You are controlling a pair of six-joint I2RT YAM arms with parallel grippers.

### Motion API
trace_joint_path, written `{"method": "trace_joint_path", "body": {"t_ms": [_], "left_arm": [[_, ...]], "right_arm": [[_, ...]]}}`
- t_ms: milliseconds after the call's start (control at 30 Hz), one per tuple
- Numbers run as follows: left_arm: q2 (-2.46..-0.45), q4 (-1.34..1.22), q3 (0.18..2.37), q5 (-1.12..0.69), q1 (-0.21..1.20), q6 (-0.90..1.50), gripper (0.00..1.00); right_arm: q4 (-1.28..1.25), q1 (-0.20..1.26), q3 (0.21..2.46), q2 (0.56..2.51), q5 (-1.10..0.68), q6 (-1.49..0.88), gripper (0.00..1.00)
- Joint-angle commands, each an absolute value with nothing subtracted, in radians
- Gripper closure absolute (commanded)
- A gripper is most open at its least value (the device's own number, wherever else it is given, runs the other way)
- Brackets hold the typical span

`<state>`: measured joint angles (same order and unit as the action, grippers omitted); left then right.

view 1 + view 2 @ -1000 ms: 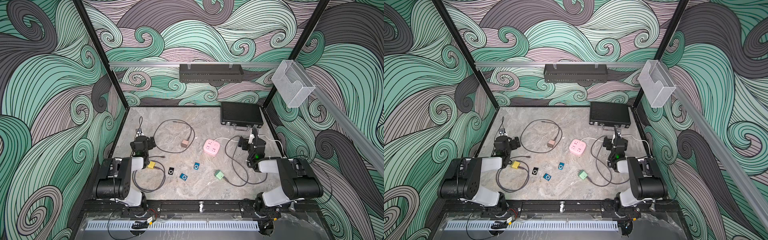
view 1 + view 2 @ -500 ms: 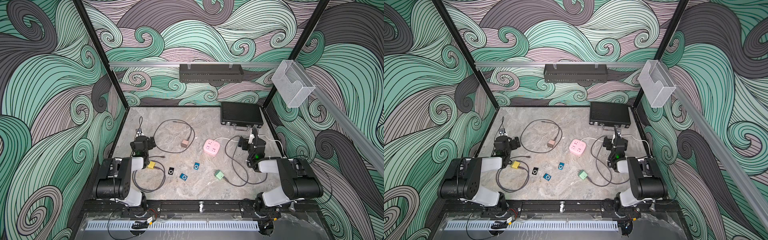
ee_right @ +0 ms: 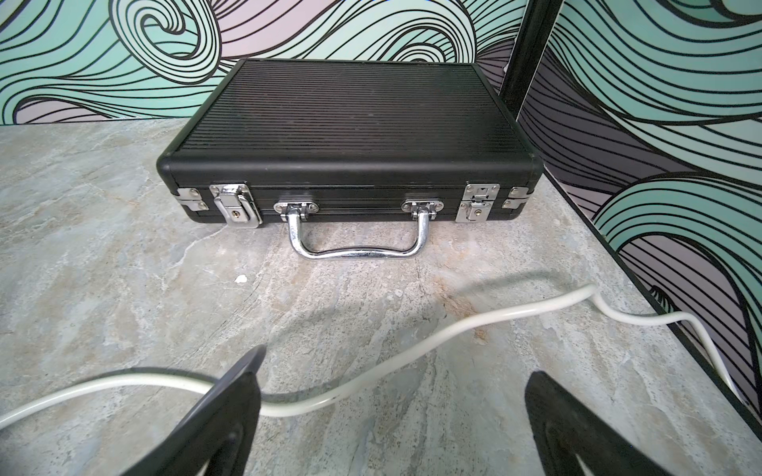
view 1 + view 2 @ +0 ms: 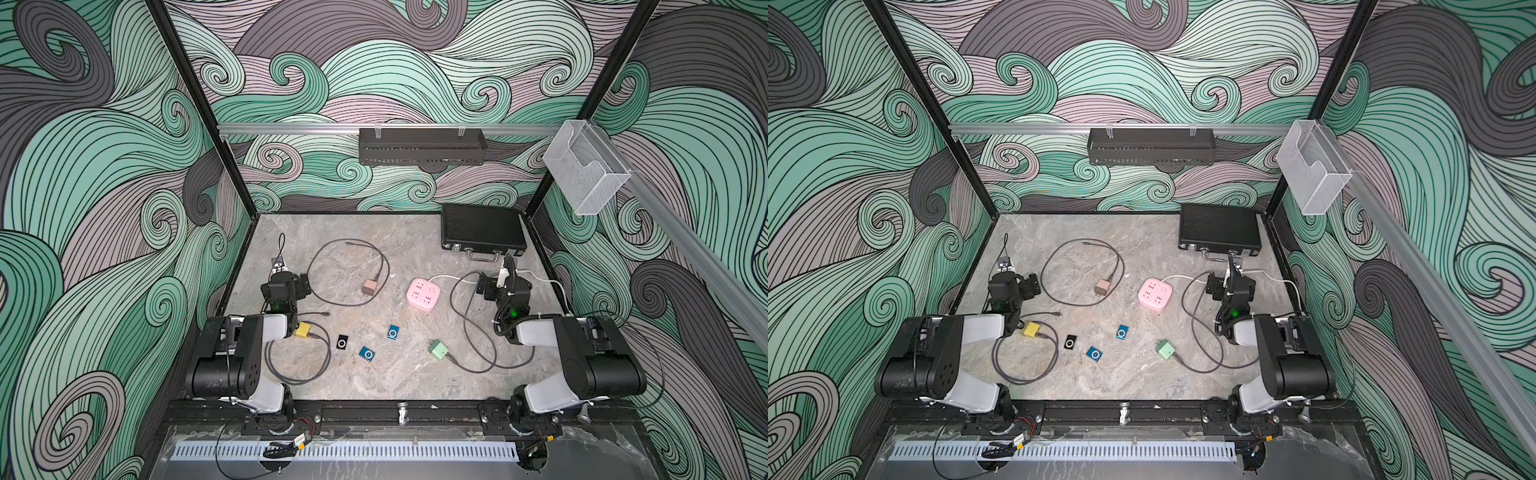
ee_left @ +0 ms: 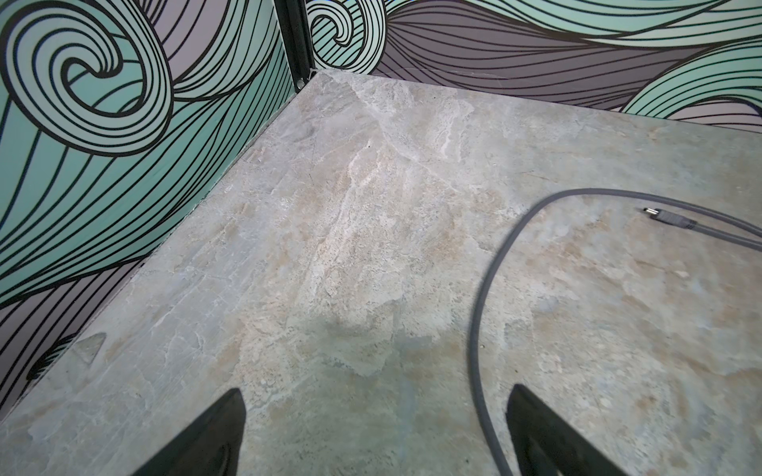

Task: Charge mp3
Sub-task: Pick up the plug from the center of the board.

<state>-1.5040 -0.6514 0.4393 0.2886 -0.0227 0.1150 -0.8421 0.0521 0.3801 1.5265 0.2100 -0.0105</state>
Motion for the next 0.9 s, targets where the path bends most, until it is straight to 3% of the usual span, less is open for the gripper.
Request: {"method": "trace_joint_path", "body": {"t_ms": [0,233,433,633,700,867], "left_arm": [[-1.515,-0.666,0.464,0.301,-0.018,0.104,0.04],[-1.514,-0.673,0.463,0.302,-0.017,0.1,0.1],[-1.399,-0.039,0.834,0.212,-0.017,0.071,0.16],[-1.37,0.124,0.968,0.177,-0.009,0.113,0.16],[-1.36,0.135,0.965,0.177,-0.007,0.142,0.16],[-1.357,0.148,0.945,0.156,0.013,0.188,0.16]], "right_arm": [[-0.867,0.053,0.39,1.529,0.219,0.002,0.01],[-0.849,0.068,0.396,1.51,0.282,-0.003,0.01],[-0.836,0.072,0.395,1.503,0.285,0.0,0.01],[-0.836,0.076,0.408,1.488,0.286,0.019,0.03],[-0.395,0.08,0.591,1.383,0.312,-0.011,0.05],[-0.233,0.065,0.676,1.244,0.312,0.043,0.02]]}}
